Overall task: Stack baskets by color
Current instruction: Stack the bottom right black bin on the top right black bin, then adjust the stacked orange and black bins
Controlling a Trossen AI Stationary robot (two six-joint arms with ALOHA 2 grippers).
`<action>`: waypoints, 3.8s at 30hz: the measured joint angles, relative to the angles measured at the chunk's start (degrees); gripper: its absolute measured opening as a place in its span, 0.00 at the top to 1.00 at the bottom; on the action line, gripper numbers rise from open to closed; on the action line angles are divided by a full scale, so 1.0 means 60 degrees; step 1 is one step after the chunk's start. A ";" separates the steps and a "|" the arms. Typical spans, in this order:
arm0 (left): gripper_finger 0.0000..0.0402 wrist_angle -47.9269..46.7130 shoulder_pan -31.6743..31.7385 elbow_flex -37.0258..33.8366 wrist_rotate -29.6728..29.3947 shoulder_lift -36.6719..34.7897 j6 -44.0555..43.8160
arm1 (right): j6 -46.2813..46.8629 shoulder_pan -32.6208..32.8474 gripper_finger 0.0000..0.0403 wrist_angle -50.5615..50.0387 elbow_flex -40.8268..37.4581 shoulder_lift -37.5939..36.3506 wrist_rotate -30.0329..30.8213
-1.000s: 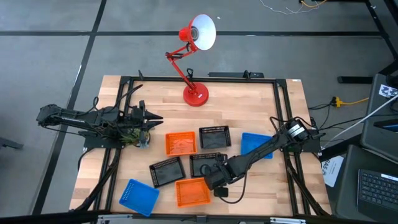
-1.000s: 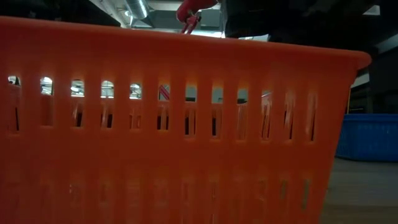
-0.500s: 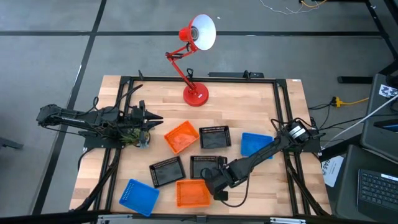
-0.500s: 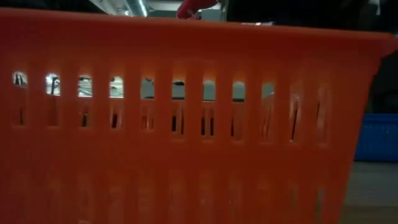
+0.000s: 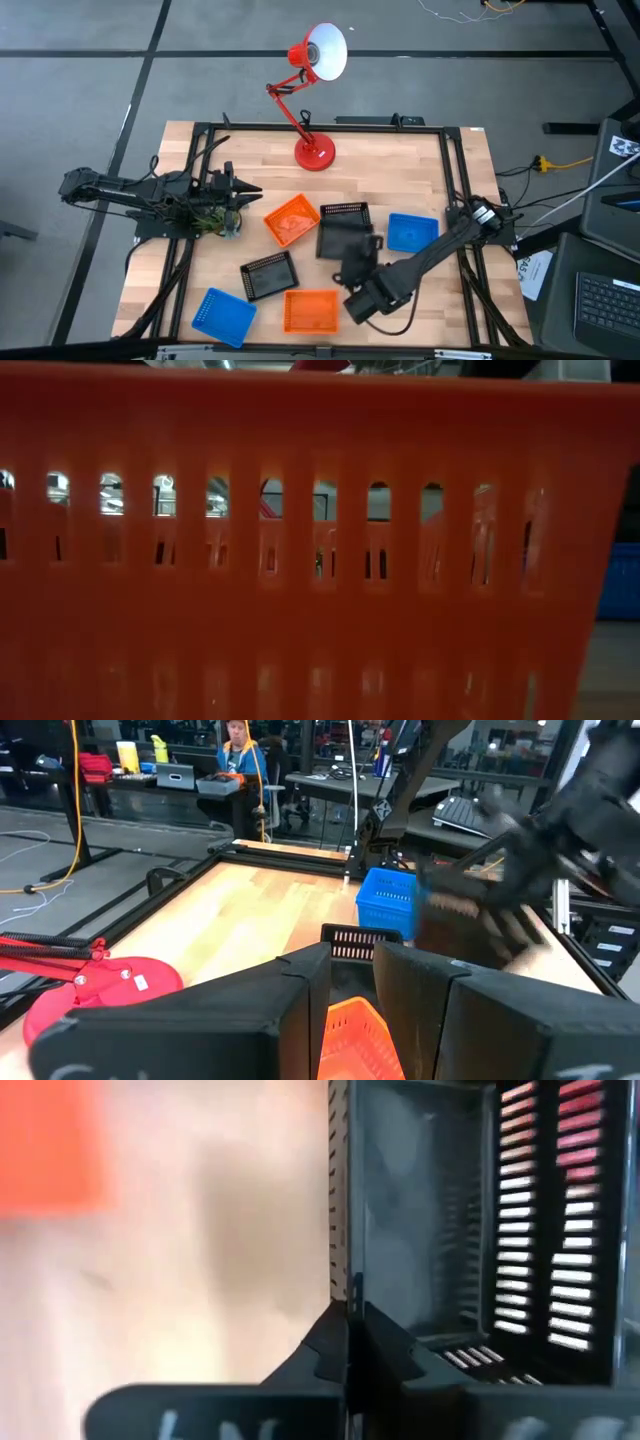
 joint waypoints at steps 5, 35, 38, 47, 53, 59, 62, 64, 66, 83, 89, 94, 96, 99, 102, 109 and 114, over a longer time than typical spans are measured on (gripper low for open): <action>0.82 -0.0001 0.0003 0.0000 0.0000 0.0000 0.0000 | -0.0199 -0.0162 0.99 -0.1442 -0.0038 -0.0049 0.0347; 0.82 -0.0041 0.0000 -0.0001 -0.0001 0.0035 0.0066 | -0.4905 -0.2913 0.99 0.5275 -0.6753 -0.4797 -0.1261; 0.82 -0.0041 0.0003 -0.0004 -0.0004 0.0034 0.0067 | -0.4918 -0.3149 0.99 0.5779 -0.7107 -0.4546 -0.1665; 0.82 -0.0041 0.0004 -0.0004 -0.0005 0.0034 0.0072 | -0.5636 -0.3191 0.99 0.6533 -0.6458 -0.4046 -0.2086; 0.82 -0.0037 0.0001 -0.0004 -0.0005 0.0034 0.0073 | -0.5319 -0.3191 0.98 0.6259 -0.6503 -0.3577 -0.2201; 0.82 -0.0041 0.0000 -0.0004 -0.0005 0.0035 0.0073 | -0.4539 -0.3191 0.98 0.6108 -0.6507 -0.3475 -0.2209; 0.82 -0.0041 0.0000 -0.0004 -0.0004 0.0035 0.0073 | -0.4472 -0.3191 0.97 0.6119 -0.6506 -0.3475 -0.2340; 0.82 -0.0041 0.0004 -0.0004 -0.0007 0.0033 0.0073 | -0.4472 -0.3191 0.93 0.6115 -0.6506 -0.3475 -0.2493; 0.82 -0.0039 0.0003 -0.0004 -0.0007 0.0035 0.0073 | -0.4507 -0.3191 0.87 0.6108 -0.6509 -0.3475 -0.2625; 0.82 -0.0039 0.0004 -0.0004 -0.0007 0.0034 0.0057 | -0.6406 -0.3276 0.69 0.8858 -0.5839 -0.3483 -0.1639; 0.82 0.0326 -0.0051 -0.0004 0.0438 0.0663 -0.1917 | -0.5893 -0.3424 0.71 0.7953 -0.5139 -0.3512 -0.0255; 0.82 0.2231 -0.0062 0.0031 0.0606 0.2256 -0.2010 | -0.3809 -0.3223 0.73 0.4640 -0.3991 -0.3530 0.0466; 0.82 0.2168 -0.0066 0.0293 0.0680 0.2962 -0.2158 | -0.2833 -0.3101 0.74 0.3307 -0.3808 -0.3530 0.0565; 0.82 0.1581 -0.0064 0.1095 0.0959 0.4175 -0.2507 | -0.1275 -0.2879 0.74 0.1559 -0.3872 -0.3537 0.0570; 0.82 0.0435 -0.0194 0.2265 0.1264 0.5218 -0.2507 | 0.0365 -0.2607 0.74 0.0326 -0.4085 -0.3537 0.0560; 0.82 -0.2828 -0.0233 0.4544 0.0890 0.7391 -0.3169 | 0.2213 -0.1971 0.74 -0.0113 -0.4606 -0.3537 0.0565; 0.82 -0.3245 -0.0085 0.4714 0.0648 0.9026 -0.3841 | 0.2665 -0.1696 0.74 -0.0100 -0.4652 -0.3537 0.0582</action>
